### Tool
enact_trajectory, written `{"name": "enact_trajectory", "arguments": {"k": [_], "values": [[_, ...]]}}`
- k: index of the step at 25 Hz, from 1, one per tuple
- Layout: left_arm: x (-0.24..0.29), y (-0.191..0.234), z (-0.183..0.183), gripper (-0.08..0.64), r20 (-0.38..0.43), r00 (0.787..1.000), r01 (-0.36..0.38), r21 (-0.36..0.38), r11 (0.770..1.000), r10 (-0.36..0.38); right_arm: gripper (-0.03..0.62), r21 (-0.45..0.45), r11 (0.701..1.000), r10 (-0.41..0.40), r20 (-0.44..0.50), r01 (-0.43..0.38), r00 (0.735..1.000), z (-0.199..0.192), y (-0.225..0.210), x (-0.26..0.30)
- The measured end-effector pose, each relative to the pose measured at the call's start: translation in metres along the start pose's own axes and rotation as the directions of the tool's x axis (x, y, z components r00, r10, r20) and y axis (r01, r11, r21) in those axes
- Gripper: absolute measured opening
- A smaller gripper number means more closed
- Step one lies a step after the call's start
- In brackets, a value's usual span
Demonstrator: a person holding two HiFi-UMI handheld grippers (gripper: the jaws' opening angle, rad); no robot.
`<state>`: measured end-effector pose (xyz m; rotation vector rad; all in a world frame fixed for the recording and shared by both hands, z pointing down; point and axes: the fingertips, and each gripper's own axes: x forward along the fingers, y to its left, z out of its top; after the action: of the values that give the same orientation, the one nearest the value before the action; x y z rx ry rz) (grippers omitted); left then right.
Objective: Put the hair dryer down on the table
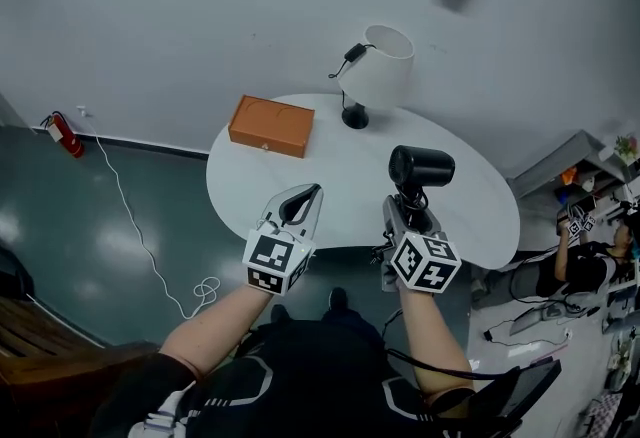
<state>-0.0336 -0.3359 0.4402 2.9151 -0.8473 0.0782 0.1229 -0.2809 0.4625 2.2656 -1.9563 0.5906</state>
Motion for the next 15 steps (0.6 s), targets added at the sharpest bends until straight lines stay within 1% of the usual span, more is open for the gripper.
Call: {"name": "enact_trajectory", "arguments": {"k": [6,9,10,13,15], "values": [[0.019,0.009,-0.011,0.005,-0.028,0.999,-0.015,0.017,1.000,0.016,0.232,0.018,1.000,0.021,-0.080,-0.020,0.997,-0.019,-0.009,0.042],[0.027,0.017,-0.013,0.005,-0.046,0.998,-0.041,-0.023,0.999,0.040,0.232,0.026,0.999,0.030,-0.121,-0.027,0.992,-0.026,-0.015,0.065],[0.030,0.020,-0.013,0.005,-0.054,0.997,-0.050,-0.019,0.999,0.049,0.232,0.023,0.999,0.030,-0.137,-0.027,0.990,-0.029,-0.017,0.073],[0.041,0.024,-0.018,0.005,-0.073,0.995,-0.069,0.028,0.997,0.071,0.232,0.033,0.999,0.035,-0.185,-0.030,0.982,-0.038,-0.024,0.097],[0.047,0.027,-0.022,0.005,-0.076,0.994,-0.073,0.019,0.997,0.074,0.232,0.041,0.999,0.042,-0.207,-0.035,0.977,-0.043,-0.027,0.112]]}}
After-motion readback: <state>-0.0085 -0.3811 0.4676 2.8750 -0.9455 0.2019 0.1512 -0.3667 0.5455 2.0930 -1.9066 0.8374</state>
